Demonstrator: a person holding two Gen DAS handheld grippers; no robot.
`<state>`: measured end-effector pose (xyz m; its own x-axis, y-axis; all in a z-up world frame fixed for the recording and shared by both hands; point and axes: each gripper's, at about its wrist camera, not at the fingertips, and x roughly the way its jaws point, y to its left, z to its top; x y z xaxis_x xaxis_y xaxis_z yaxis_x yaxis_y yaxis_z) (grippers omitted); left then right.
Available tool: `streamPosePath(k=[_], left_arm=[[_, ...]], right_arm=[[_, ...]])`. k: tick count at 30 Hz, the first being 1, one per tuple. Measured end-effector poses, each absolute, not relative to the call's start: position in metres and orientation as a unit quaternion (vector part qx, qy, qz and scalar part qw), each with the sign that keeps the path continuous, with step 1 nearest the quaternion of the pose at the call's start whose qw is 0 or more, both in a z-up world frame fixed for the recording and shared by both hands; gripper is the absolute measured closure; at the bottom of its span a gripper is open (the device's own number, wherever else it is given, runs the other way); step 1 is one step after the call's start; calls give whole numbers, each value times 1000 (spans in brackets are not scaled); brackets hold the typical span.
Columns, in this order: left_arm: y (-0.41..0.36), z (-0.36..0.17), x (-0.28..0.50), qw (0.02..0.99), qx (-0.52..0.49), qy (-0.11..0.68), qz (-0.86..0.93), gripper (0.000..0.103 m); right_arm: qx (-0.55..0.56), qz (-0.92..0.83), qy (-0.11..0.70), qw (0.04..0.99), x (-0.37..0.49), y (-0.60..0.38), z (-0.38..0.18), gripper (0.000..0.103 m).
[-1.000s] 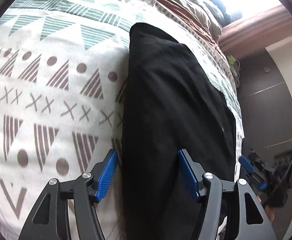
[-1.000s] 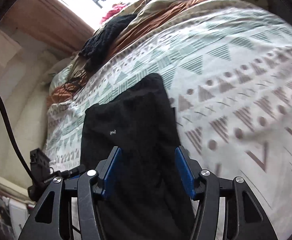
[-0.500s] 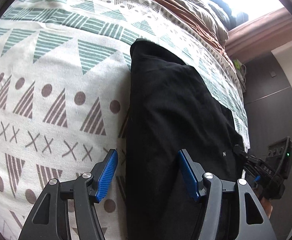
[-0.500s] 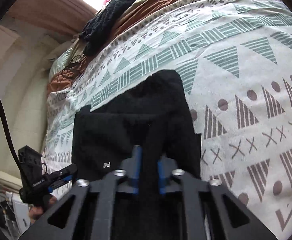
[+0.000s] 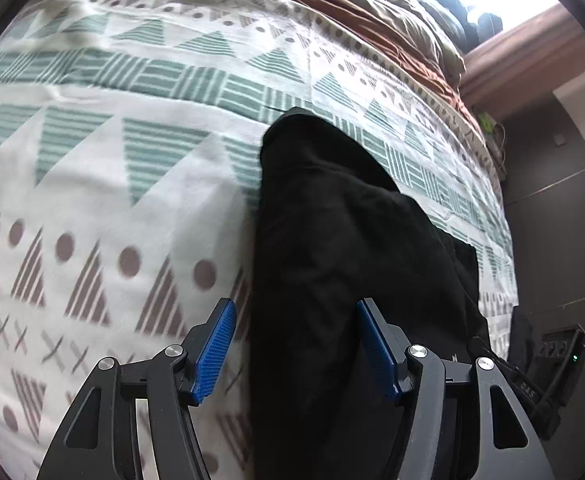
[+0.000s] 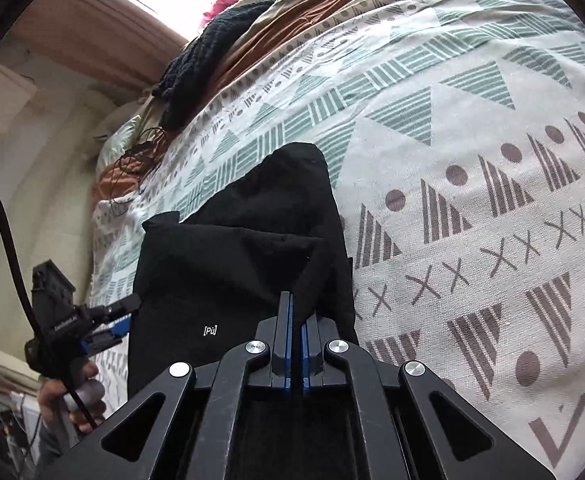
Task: Fold large clothes
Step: 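Close the left tool on the shirt end while the right tool grips beside it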
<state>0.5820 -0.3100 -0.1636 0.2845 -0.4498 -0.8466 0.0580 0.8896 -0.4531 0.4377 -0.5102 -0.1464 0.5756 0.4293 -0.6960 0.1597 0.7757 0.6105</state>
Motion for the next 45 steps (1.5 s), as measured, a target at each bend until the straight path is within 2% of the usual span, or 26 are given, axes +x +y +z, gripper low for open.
streamPosePath(k=[6,16,18,20,21,23,25,26,30,34,39,42,45], left_arm=[[-326,-172,605,782,-149,584,-162,36],[-326,-181,635,775,-169,588,-160,36],[-326,-179,635,777,-165,588,-153,36],[-327,-177,635,778,-162,587,-151,36],[-326,-175,634,779,-162,586,-150,36],[-323,-173,630,778,-166,587,-151,36],[-319,-171,623,775,-169,589,-154,36],[-319,-170,620,775,-168,589,-156,36],[-312,-168,599,772,-173,589,-163,36],[-303,-168,580,772,-184,587,-162,36],[-292,-173,567,765,-212,588,-158,36],[-289,-173,562,766,-219,585,-154,36],[-292,-172,561,771,-213,580,-154,42]], right_arm=[[323,86,457,824,440,-509,-150,101],[327,86,462,820,444,-510,-153,98],[329,89,462,819,443,-511,-151,90],[328,89,458,821,440,-514,-146,68],[330,94,456,821,439,-515,-143,62],[344,111,451,816,436,-518,-141,42],[337,109,454,817,433,-521,-139,28],[330,102,458,819,432,-522,-139,26],[347,128,465,804,428,-528,-147,25],[356,166,508,767,433,-525,-173,23],[408,215,507,728,450,-527,-188,23],[423,239,511,709,467,-516,-196,25],[407,246,519,710,485,-499,-198,29]])
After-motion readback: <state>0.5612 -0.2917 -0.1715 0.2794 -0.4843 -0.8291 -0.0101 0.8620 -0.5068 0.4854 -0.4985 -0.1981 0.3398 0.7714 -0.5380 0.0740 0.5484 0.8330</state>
